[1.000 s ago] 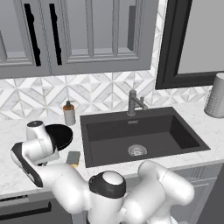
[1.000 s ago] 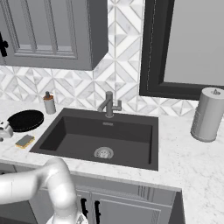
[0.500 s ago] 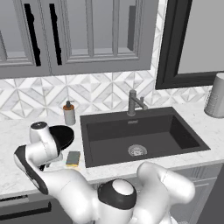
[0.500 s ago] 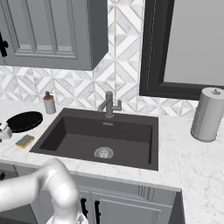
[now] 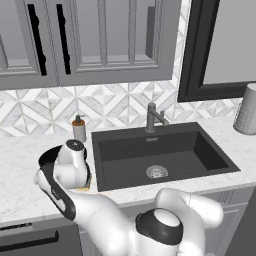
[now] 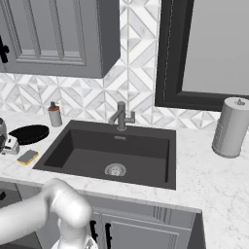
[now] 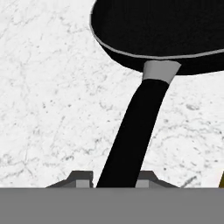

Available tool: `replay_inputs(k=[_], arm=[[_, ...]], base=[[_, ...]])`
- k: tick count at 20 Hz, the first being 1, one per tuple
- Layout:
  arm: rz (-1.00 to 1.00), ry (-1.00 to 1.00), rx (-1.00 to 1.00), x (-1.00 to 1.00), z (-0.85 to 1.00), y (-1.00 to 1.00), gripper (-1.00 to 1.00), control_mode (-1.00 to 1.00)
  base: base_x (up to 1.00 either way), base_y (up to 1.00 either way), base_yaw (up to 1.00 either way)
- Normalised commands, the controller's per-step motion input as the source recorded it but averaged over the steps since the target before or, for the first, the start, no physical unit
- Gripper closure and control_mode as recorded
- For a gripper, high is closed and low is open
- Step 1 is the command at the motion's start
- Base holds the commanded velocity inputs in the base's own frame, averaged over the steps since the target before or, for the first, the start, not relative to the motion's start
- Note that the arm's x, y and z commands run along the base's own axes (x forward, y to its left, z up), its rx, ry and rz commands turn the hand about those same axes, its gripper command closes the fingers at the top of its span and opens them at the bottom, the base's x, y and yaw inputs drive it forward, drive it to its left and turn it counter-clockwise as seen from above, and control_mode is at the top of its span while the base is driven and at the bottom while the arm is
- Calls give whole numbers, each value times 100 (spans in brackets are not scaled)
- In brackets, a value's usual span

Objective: Pick the pan and sponge and place them into the sink. Then turn on the water.

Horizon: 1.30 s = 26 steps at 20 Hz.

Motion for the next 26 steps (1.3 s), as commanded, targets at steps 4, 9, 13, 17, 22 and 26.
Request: replay_inputs(k=[4, 9, 13, 17, 22, 26], arm=[[0, -5, 17, 0, 47, -9, 100, -100], [-4, 3, -11, -1, 64, 7, 100, -100], [-7, 0, -18, 0, 56, 16, 100, -100], [-7, 0, -13, 0, 63, 0, 100, -100], [-4, -5, -1, -2, 64, 0, 100, -100], [-3, -9, 0, -12, 62, 0, 100, -100]], base=[[0, 0, 0], [0, 0, 0], [0, 0, 0], [0, 0, 0], [0, 0, 0], [0, 0, 0]])
